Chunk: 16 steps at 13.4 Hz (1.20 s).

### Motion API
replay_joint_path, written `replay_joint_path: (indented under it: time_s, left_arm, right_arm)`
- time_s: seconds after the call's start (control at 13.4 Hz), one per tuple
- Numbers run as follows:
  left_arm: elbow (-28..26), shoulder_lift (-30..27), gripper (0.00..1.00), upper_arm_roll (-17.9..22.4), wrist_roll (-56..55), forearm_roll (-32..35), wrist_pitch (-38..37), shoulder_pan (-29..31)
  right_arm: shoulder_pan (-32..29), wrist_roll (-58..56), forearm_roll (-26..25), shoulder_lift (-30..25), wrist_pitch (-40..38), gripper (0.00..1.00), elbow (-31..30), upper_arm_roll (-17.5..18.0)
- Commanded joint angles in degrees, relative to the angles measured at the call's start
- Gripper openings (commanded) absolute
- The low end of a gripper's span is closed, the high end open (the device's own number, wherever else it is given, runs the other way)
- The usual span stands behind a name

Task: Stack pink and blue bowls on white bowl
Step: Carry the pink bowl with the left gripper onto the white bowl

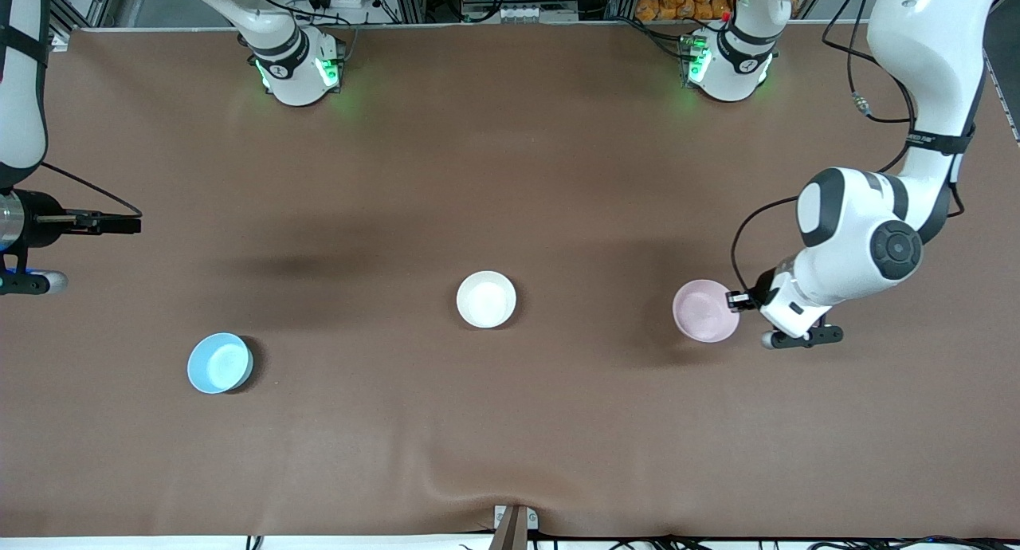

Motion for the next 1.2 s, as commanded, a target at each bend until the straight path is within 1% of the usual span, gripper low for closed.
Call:
replay_joint_path:
  time_s: [0.0, 0.15, 0.3, 0.37, 0.52, 0.82, 0.97, 1.05, 1.12]
  left_arm:
    - [1.72, -0.56, 0.00, -2.20, -2.89, -1.02, -2.05, -0.09]
    - [3.13, -0.30, 0.00, -5.18, -5.52, -1.02, -3.19, -0.44]
    - [3.92, 0.05, 0.00, -7.38, -7.81, -1.02, -3.20, -0.88]
    - [4.79, 0.31, 0.00, -7.74, -8.95, -1.02, -3.20, -2.01]
    - [7.16, 1.89, 0.00, -7.66, -11.76, -0.93, -3.20, -5.26]
    - [11.21, 5.32, 0.00, -7.65, -16.51, -0.84, -3.20, -11.15]
    - [12.36, 6.20, 0.00, -7.48, -19.32, -0.58, -3.20, -14.40]
    - [13.14, 6.38, 0.00, -7.48, -20.55, -0.58, -3.20, -15.37]
    - [14.11, 6.99, 0.00, -7.48, -21.44, -0.67, -3.28, -16.25]
  right_arm:
    - [0.30, 0.35, 0.41, 0.81, -1.08, 1.00, 1.49, 0.17]
    - [1.61, 0.88, 0.24, 0.63, -0.91, 1.00, 2.10, 0.25]
    - [1.88, 0.88, 0.32, 0.72, -0.73, 1.00, 5.34, 0.25]
    - [1.97, 0.88, 0.41, 0.81, -0.47, 1.00, 5.79, 0.25]
    - [4.07, 0.79, 0.06, 0.98, 0.84, 1.00, 5.71, 0.25]
    - [7.32, 0.79, -0.03, 6.68, 5.23, 1.00, 5.71, 0.25]
    - [8.12, 0.26, 0.50, 11.68, 13.46, 1.00, 5.71, 0.25]
    - [7.52, 0.09, 1.11, 12.31, 16.46, 1.00, 5.28, 0.34]
    - [6.64, 0.00, 2.42, 12.67, 16.58, 1.00, 5.27, 0.26]
